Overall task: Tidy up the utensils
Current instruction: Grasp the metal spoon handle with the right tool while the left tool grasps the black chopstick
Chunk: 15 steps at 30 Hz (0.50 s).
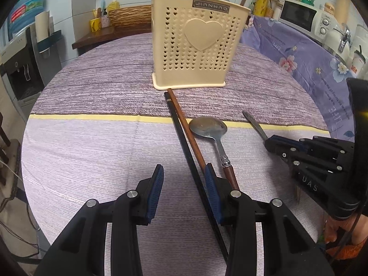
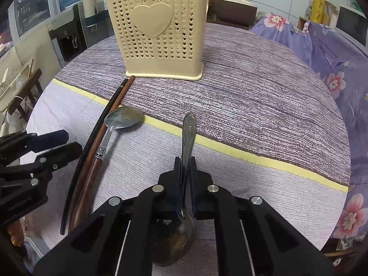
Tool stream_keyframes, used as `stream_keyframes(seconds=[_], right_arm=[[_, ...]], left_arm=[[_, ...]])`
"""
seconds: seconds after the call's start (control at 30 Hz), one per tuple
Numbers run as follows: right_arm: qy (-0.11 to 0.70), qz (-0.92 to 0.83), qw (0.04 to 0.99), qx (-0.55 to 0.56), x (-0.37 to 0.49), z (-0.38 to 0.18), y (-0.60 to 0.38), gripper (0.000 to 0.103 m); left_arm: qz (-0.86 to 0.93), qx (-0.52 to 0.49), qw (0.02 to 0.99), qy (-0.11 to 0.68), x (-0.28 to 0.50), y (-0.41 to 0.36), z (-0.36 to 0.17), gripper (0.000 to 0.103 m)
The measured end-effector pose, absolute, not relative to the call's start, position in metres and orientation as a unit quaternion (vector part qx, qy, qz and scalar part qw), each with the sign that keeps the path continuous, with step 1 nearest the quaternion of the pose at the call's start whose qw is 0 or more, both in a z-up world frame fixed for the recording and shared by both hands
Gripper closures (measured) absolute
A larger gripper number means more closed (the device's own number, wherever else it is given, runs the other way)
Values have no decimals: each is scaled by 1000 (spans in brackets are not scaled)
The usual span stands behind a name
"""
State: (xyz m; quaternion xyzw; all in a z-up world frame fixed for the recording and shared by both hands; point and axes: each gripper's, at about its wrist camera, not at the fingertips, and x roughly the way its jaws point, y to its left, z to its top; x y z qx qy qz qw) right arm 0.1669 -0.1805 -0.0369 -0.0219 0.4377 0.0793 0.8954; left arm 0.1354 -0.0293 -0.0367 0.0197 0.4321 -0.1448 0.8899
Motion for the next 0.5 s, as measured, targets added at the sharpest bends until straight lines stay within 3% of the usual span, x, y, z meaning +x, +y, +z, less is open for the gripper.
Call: stream_keyframes(seconds=[0.1, 0.3, 0.5], right_arm=[[437, 80, 896, -13, 167, -37, -181, 95], [438, 77, 896, -4, 169, -37, -180, 94], [438, 74, 896, 10, 170, -34, -190, 94]], left_arm=[[-136, 33, 888, 439, 137, -34, -41, 72], [-131, 26, 886, 443, 142, -40, -42, 73], [-130, 35, 886, 443, 149, -30, -43, 86]])
